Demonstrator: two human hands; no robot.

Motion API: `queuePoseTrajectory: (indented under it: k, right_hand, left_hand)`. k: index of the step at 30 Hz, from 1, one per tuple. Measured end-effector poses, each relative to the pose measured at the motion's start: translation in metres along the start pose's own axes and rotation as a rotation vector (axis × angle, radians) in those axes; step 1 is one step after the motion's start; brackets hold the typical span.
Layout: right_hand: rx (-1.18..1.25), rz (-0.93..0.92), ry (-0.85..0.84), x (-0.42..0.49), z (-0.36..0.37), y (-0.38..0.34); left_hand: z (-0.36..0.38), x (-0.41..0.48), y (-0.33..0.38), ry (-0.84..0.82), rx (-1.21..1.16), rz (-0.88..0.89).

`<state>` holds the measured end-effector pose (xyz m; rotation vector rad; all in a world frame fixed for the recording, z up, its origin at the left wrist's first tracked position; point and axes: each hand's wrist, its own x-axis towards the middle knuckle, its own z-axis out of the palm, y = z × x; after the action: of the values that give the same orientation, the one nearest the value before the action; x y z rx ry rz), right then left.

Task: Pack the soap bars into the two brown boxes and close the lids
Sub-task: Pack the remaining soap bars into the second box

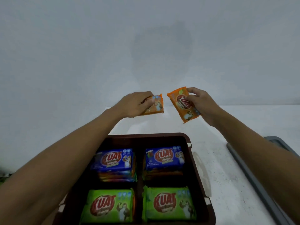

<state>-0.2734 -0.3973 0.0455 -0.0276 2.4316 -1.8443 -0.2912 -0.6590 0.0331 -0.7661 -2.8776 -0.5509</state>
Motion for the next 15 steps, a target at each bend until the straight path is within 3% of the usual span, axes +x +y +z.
queuePoseTrajectory:
  k: [3,15]
  right_hand:
    - [-0.031,-0.024,-0.001,-0.028,0.008,-0.016]
    - [-0.16,-0.053,-0.131,-0.135,0.041,-0.037]
  left_hand:
    - [-0.017,-0.022,0.01,0.08,-0.144,-0.032]
    - [-0.058,-0.134,0.046,-0.114,-0.542,-0.167]
